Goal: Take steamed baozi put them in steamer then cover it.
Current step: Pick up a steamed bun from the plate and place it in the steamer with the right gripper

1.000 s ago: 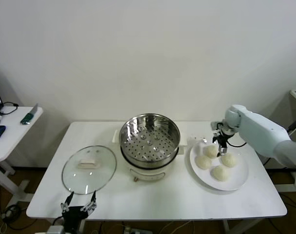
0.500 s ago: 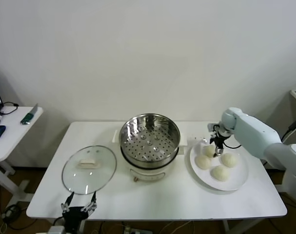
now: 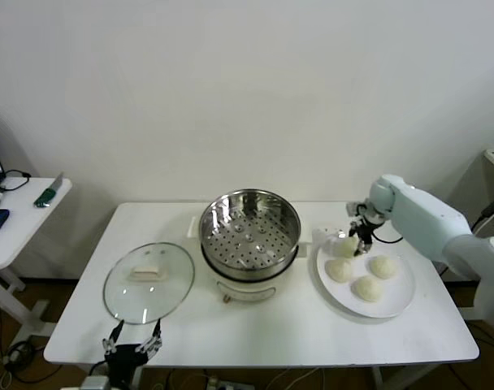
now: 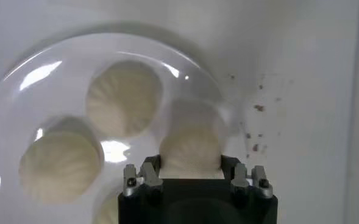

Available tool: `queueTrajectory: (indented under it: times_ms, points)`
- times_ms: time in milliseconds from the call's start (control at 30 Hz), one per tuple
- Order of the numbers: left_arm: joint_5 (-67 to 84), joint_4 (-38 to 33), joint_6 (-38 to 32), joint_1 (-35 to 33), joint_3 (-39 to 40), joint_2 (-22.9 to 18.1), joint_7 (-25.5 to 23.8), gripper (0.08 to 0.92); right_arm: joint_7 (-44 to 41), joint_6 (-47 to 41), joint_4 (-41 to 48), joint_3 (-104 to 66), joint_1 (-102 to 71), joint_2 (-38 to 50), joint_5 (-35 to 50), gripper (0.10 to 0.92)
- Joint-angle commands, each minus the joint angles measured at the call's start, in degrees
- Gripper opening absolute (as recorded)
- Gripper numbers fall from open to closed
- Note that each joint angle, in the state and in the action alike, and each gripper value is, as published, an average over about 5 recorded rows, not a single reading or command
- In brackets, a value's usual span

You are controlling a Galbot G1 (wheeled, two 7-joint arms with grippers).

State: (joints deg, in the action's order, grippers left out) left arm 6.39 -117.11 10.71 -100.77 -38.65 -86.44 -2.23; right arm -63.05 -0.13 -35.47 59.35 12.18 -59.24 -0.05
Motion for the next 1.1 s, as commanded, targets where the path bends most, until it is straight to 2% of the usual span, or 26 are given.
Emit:
queueTrajectory:
  times_ms: [33, 233, 367, 500, 600, 767, 1100]
  points:
    - [0.0, -0.2, 0.1, 0.0, 0.0, 0.0, 0.0, 0.823, -0.6, 3.9, -11.7, 13.5, 16.1, 2.0, 8.3, 0.651]
    - [0.0, -0.9, 0.0, -0.2, 0.0, 0.1, 0.1, 0.823, -1.4, 12.1, -19.6, 21.0, 30.8, -0.1, 13.4, 0.653]
    - [0.1, -1.5, 0.0, -0.4, 0.0, 0.2, 0.2, 0.823, -0.6, 17.4, -28.3, 24.4, 37.4, -2.5, 14.9, 0.653]
    - [0.1, -1.9, 0.2, -0.4, 0.0, 0.3, 0.2, 0.823, 1.6, 22.7, -35.0, 25.9, 39.6, -6.1, 14.2, 0.653]
    - [0.1, -2.3, 0.3, -0.5, 0.2, 0.3, 0.2, 0.823, 3.5, 27.1, -36.8, 26.1, 38.7, -9.3, 12.2, 0.653]
    - [0.0, -3.1, 0.4, -0.9, 0.4, 0.3, 0.2, 0.823, 5.8, 32.8, -34.9, 25.4, 34.4, -13.5, 6.9, 0.653]
    - [0.1, -3.7, 0.3, -1.7, 0.1, 0.6, 0.2, 0.823, 6.7, 42.5, -19.3, 20.8, 22.3, -18.1, -8.1, 0.653]
